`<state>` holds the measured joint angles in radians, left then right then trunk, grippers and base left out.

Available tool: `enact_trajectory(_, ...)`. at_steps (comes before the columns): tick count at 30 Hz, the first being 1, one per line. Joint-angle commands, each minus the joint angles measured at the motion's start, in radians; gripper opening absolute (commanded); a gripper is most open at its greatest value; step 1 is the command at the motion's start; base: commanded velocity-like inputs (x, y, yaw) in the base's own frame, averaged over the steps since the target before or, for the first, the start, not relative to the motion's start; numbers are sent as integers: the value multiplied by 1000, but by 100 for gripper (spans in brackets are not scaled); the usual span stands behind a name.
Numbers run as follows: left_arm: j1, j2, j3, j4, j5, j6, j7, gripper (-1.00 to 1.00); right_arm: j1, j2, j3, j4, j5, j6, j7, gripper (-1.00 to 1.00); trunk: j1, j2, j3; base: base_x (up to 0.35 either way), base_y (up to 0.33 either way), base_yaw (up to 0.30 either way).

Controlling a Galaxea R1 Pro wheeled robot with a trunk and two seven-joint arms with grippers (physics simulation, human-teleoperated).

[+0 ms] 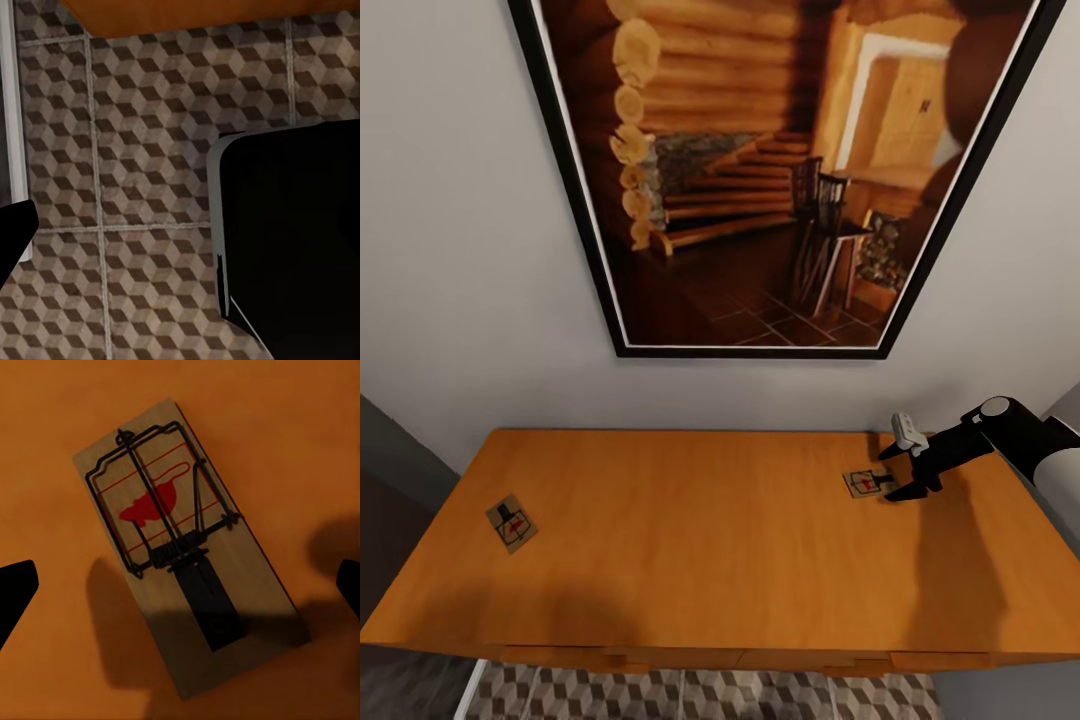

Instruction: Take the four mousetraps from the cabinet in the bathroom and place them on the bathroom floor. Make sure all four end up on the same floor surface, and ensure that at least two of them are either under or directly next to the same bathroom sink.

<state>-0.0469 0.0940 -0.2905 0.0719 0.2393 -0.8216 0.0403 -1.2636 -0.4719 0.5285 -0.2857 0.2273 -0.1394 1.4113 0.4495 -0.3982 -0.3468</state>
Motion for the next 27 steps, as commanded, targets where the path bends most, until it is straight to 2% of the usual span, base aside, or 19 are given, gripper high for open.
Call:
enact_trajectory(1, -1, 0, -9, 3, 3, -5, 4, 100, 0, 0, -4, -1, 9, -11, 1, 100, 0, -2, -2, 0, 0, 0)
enact_trajectory(27, -1, 0, -9, 3, 3, -5, 4, 100, 0, -1, -4, -1, 9, -10, 1, 100, 0, -2, -14, 0, 0, 0)
